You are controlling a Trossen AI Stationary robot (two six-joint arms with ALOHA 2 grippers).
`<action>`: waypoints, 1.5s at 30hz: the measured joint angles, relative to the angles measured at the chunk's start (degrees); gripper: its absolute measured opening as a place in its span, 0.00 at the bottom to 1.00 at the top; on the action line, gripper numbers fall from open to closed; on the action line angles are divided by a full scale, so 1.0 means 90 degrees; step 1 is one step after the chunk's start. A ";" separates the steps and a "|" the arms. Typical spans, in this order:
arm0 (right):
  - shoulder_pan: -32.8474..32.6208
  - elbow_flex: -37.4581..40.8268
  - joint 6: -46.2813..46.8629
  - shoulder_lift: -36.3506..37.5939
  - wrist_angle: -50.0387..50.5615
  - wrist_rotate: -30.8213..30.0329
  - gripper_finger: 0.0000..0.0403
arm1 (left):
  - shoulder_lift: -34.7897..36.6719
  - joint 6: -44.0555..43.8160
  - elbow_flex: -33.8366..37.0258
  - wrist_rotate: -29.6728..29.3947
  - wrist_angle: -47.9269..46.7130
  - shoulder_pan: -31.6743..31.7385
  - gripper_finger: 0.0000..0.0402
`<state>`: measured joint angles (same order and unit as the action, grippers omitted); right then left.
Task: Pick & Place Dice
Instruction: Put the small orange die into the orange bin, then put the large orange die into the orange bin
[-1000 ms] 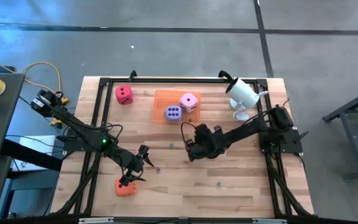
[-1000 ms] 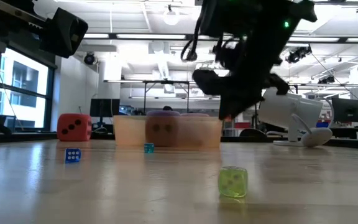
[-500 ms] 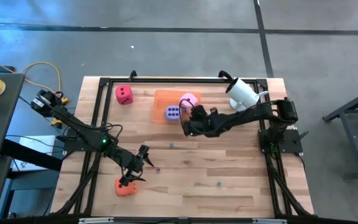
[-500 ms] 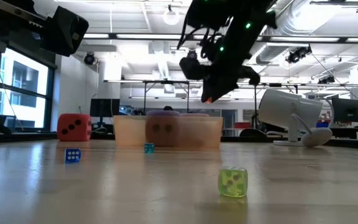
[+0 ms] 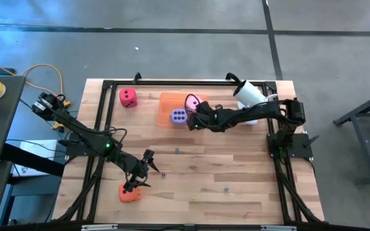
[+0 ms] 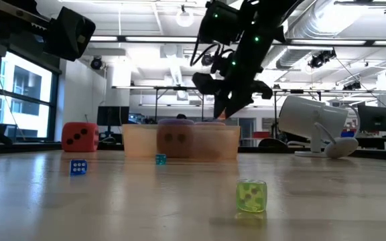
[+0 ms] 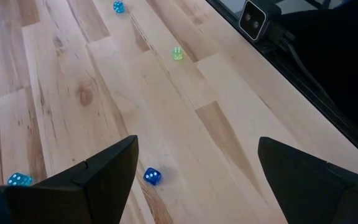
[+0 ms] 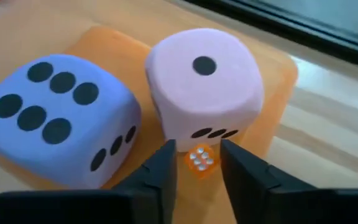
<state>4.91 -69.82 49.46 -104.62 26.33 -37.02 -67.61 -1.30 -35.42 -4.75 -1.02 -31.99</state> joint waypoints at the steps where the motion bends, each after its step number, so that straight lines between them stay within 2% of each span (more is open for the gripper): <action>1: 0.0000 0.0000 0.0030 0.0000 -0.0046 0.0044 0.30 | 0.0000 0.0000 0.0002 0.0000 0.0000 0.0000 0.81; 7: 0.0000 0.0000 0.0349 0.0000 -0.0026 -0.0014 0.47 | 0.0000 0.0001 0.0001 0.0000 0.0000 0.0000 0.81; 12: -0.0007 0.0000 0.0280 0.0000 -0.0065 -0.0113 0.57 | 0.0000 0.0002 0.0002 0.0000 -0.0002 0.0000 0.81; 19: -0.0289 -0.0003 -0.0468 0.0096 -0.0611 -0.0896 0.64 | 0.0000 -0.0003 0.0001 0.0002 0.0000 0.0000 0.81; 26: -0.0839 -0.0004 -0.1676 0.0571 -0.1198 -0.1545 0.64 | 0.0000 0.0017 0.0002 0.0001 -0.0002 0.0000 0.81; 32: -0.1686 -0.0010 -0.2045 0.1039 -0.1293 -0.2581 0.65 | 0.0000 -0.0052 0.0002 0.0000 -0.0003 0.0000 0.81; 36: -0.2536 -0.0002 -0.2008 0.1285 -0.1044 -0.3213 0.64 | 0.0000 -0.0250 0.0002 0.0000 -0.0010 0.0000 0.81; 41: -0.3583 -0.0002 -0.1473 0.1291 -0.1047 -0.3978 0.65 | 0.0000 -0.0426 0.0002 0.0007 -0.0006 0.0000 0.81; 45: -0.4071 0.0007 -0.0929 0.1094 -0.1041 -0.4108 0.64 | 0.0000 -0.0668 0.0002 0.0041 0.0008 0.0000 0.81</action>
<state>-31.73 -69.75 41.10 -94.78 16.96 -73.99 -67.61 -7.32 -35.40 -4.38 -0.95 -31.99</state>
